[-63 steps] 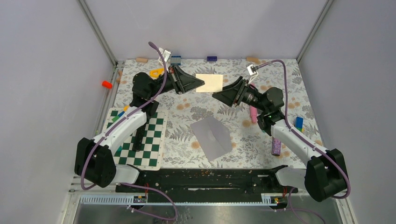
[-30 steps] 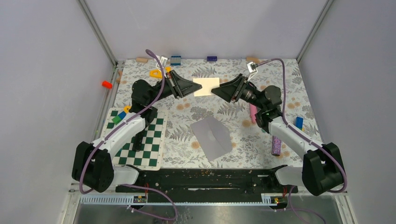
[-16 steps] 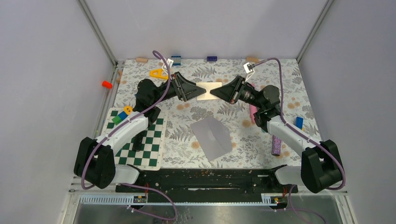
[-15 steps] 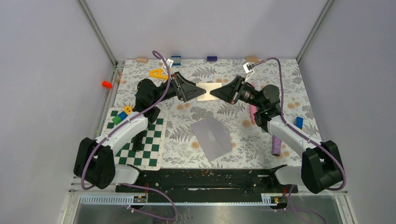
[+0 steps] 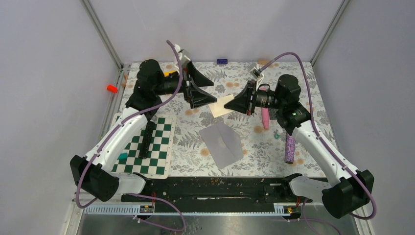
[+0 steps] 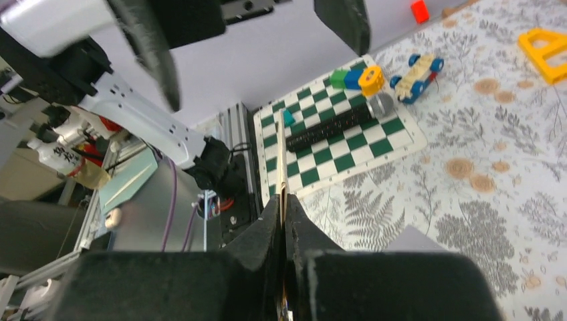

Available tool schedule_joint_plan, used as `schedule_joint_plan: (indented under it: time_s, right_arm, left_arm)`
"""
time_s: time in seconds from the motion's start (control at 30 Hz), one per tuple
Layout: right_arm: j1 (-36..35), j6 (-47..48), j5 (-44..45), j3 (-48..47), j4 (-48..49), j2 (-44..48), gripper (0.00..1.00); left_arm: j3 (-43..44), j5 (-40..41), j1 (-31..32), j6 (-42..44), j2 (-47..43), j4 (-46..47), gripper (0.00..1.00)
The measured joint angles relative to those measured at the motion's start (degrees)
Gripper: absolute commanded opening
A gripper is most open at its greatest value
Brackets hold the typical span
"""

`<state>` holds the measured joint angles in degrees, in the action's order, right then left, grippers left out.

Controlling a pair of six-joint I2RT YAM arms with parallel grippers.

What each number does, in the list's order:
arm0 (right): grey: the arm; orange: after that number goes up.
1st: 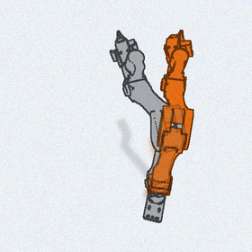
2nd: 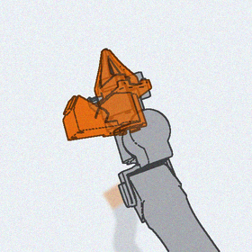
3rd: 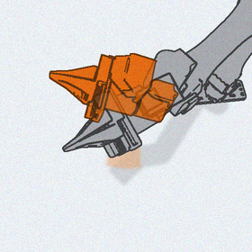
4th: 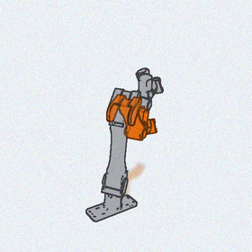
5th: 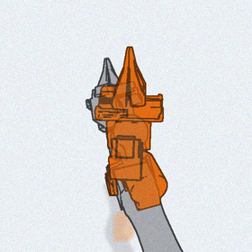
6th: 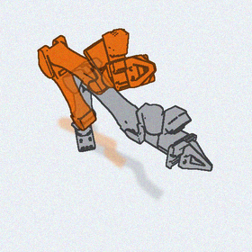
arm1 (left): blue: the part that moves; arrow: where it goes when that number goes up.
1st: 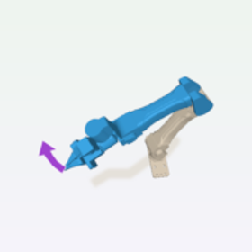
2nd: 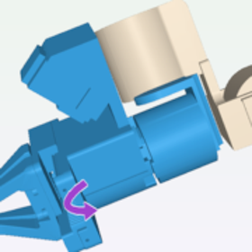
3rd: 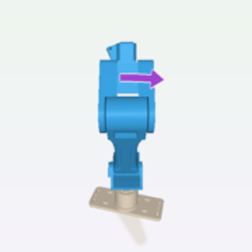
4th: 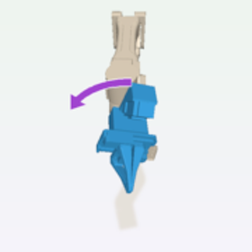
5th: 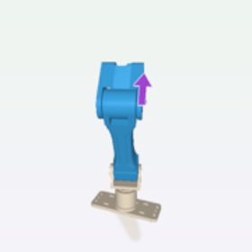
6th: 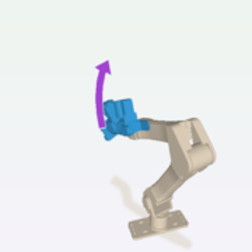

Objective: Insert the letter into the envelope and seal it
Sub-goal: Fold the letter.

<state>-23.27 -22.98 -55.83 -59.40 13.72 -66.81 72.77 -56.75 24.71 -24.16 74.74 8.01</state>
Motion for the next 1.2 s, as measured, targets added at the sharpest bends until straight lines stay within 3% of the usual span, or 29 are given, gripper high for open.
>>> schedule_joint_plan:
  time_s: [0.2, 0.37, 0.77, 0.93, 1.13, 1.2]
  right_arm:
    - [0.0, 13.7, -0.1, -1.1, -16.8, 1.3, 0.0]
    - [0.0, 22.9, 0.6, -1.1, -25.1, 3.3, 0.0]
    - [-2.1, 34.1, 0.3, -1.8, -34.7, 4.0, 0.0]
    - [-3.0, 36.2, 0.1, -2.1, -36.3, 3.9, 0.0]
    - [-3.1, 37.9, -0.4, -2.3, -37.2, 3.9, 0.0]
    - [-3.4, 38.7, -0.4, -2.3, -37.6, 3.9, 0.0]
  left_arm:
    - [5.4, -0.3, 7.3, 19.6, 0.8, -20.2, 0.99]
    - [5.4, 0.9, 10.4, 28.3, 1.7, -30.3, 0.98]
    - [5.4, 3.6, 12.8, 35.4, 1.9, -35.6, 0.96]
    - [5.4, 4.3, 13.4, 36.9, 2.2, -36.6, 0.78]
    - [5.4, 5.6, 15.5, 39.9, 3.7, -39.3, 0.76]
    - [5.4, 6.0, 16.1, 40.7, 4.1, -40.2, 0.66]
